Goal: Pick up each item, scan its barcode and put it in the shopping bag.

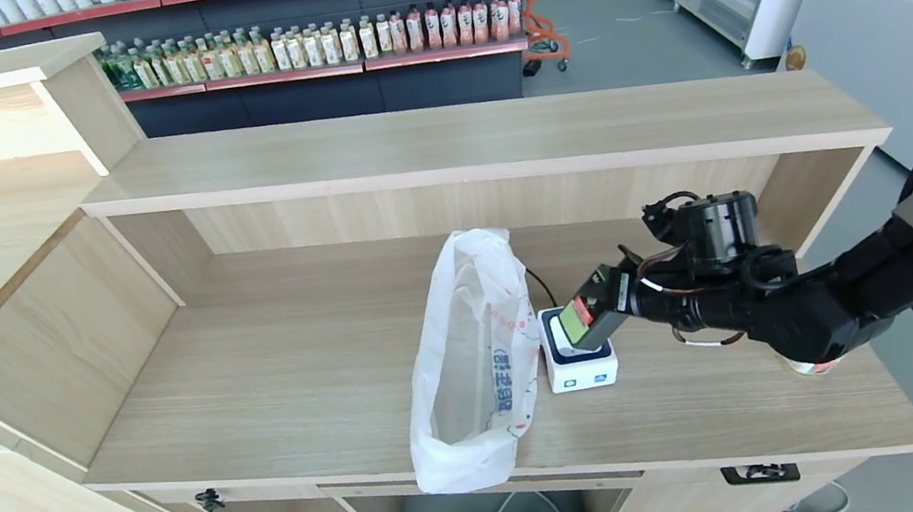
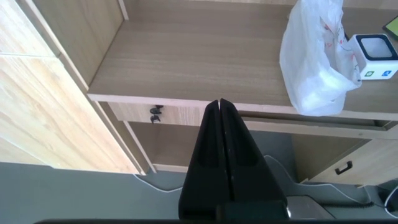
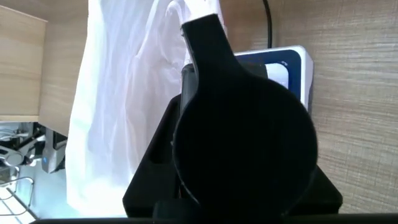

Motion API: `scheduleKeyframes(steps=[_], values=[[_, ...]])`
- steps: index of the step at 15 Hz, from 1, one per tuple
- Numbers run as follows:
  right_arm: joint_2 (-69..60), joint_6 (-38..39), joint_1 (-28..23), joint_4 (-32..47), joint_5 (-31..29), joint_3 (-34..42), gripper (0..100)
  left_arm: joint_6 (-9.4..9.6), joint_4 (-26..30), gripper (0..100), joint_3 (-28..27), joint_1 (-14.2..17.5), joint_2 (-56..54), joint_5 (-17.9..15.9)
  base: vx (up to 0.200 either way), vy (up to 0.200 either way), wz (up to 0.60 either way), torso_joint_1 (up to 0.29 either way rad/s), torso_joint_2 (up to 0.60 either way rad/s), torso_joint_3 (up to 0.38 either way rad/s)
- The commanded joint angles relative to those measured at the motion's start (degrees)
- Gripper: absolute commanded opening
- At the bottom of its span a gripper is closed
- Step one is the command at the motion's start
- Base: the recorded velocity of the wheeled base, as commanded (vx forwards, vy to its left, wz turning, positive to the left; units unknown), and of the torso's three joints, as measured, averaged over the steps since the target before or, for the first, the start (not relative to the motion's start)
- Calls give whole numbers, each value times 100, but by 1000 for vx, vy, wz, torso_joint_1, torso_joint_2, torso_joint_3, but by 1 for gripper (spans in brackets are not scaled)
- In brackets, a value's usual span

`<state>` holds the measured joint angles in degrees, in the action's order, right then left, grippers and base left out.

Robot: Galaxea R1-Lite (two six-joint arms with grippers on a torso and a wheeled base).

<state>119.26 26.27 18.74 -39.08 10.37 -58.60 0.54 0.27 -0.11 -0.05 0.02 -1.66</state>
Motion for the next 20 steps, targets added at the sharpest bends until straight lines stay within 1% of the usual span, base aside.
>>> scheduleKeyframes(steps=[1, 5, 14, 17, 20], values=[[185, 1, 51, -3, 0, -169, 0, 8, 0, 0, 2, 5, -2, -1, 0, 0, 0, 0, 0, 0], [590, -8, 121, 6, 0, -591, 0, -1, 0, 0, 2, 5, -2, -1, 0, 0, 0, 0, 0, 0], [932, -34, 218, -3, -18, -864, 0, 8, 0, 0, 2, 5, -2, -1, 0, 0, 0, 0, 0, 0], [1011, -201, 218, -12, -18, -872, 0, -1, 0, 0, 2, 5, 6, -1, 0, 0, 0, 0, 0, 0], [1038, -210, 218, -12, -18, -872, 0, -1, 0, 0, 2, 5, -2, -1, 0, 0, 0, 0, 0, 0]])
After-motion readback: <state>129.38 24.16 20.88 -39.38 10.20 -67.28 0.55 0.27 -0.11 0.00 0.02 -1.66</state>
